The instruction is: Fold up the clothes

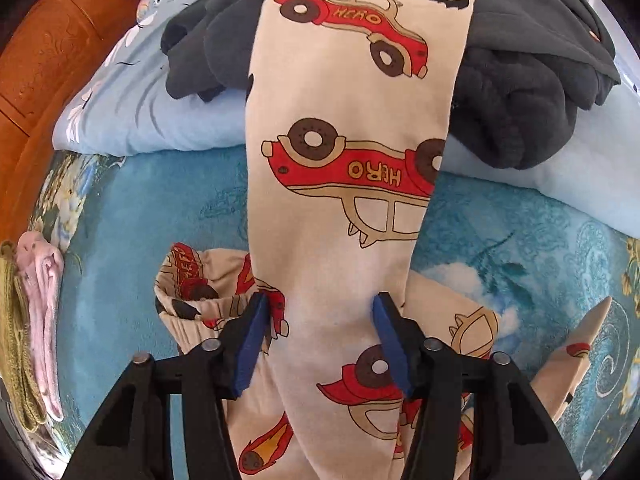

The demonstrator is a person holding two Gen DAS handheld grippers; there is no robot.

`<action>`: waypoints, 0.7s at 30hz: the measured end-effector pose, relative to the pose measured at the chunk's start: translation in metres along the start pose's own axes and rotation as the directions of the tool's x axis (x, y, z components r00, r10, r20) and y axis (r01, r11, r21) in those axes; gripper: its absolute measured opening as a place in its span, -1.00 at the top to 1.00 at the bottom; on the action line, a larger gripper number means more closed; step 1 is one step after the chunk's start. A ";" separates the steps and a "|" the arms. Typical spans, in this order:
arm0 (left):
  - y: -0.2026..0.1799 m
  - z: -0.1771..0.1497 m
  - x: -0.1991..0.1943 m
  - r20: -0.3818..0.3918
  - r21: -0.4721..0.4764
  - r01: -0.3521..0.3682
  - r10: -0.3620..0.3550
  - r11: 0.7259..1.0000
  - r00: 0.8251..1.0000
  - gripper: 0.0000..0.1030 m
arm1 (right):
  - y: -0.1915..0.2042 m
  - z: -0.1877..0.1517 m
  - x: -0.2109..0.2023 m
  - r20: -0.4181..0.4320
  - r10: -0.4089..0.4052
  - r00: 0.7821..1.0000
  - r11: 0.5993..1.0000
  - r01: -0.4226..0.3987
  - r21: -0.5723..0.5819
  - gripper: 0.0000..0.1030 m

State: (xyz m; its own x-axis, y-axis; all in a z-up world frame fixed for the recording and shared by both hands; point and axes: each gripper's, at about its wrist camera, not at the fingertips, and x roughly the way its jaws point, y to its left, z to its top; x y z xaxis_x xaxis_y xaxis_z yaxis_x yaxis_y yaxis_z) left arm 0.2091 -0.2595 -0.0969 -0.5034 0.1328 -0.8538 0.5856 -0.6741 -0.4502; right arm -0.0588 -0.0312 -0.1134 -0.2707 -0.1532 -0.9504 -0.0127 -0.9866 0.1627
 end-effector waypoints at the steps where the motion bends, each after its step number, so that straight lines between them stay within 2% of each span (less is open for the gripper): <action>1: 0.000 0.001 0.002 -0.009 -0.002 0.013 -0.013 1.000 1.000 -1.00 | 0.000 0.001 -0.003 -0.006 0.006 1.000 1.000 -0.006 0.006 0.48; 2: 0.001 0.002 0.004 -0.019 -0.005 0.026 -0.026 1.000 0.999 -1.00 | -0.001 0.001 -0.007 -0.010 0.007 1.000 1.000 -0.007 0.009 0.78; 3: 0.002 0.003 0.006 -0.028 -0.008 0.039 -0.039 0.999 0.999 -1.00 | -0.002 0.001 -0.013 -0.010 0.012 1.000 1.000 -0.012 0.012 0.87; 7: 0.008 0.006 0.011 -0.073 -0.028 0.080 -0.081 0.996 0.994 -1.00 | -0.028 -0.007 -0.064 0.089 0.124 0.988 0.991 -0.127 0.037 0.92; 12: 0.015 0.007 0.011 -0.125 -0.046 0.092 -0.097 0.995 0.987 -1.00 | -0.095 -0.024 -0.126 0.222 0.150 0.963 0.962 -0.194 0.190 0.92; 15: 0.010 0.003 0.005 -0.109 -0.013 0.088 -0.088 0.996 0.990 -1.00 | -0.141 -0.039 -0.158 0.291 0.138 0.947 0.936 -0.220 0.273 0.92; 17: 0.007 0.001 -0.002 -0.075 0.012 0.077 -0.076 0.997 0.994 -1.00 | -0.171 -0.050 -0.176 0.325 0.101 0.940 0.929 -0.207 0.308 0.92; 21: 0.013 -0.003 -0.021 -0.004 -0.021 0.082 -0.082 0.996 0.997 -1.00 | -0.231 -0.066 -0.209 0.360 0.039 0.932 0.910 -0.182 0.373 0.92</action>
State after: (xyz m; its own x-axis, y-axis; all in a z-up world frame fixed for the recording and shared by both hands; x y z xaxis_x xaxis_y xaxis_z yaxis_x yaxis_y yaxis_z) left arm 0.2293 -0.2690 -0.0854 -0.5474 0.1903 -0.8150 0.5556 -0.6456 -0.5240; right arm 0.0645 0.2249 0.0303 -0.5997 -0.1606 -0.7840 -0.3214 -0.8488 0.4198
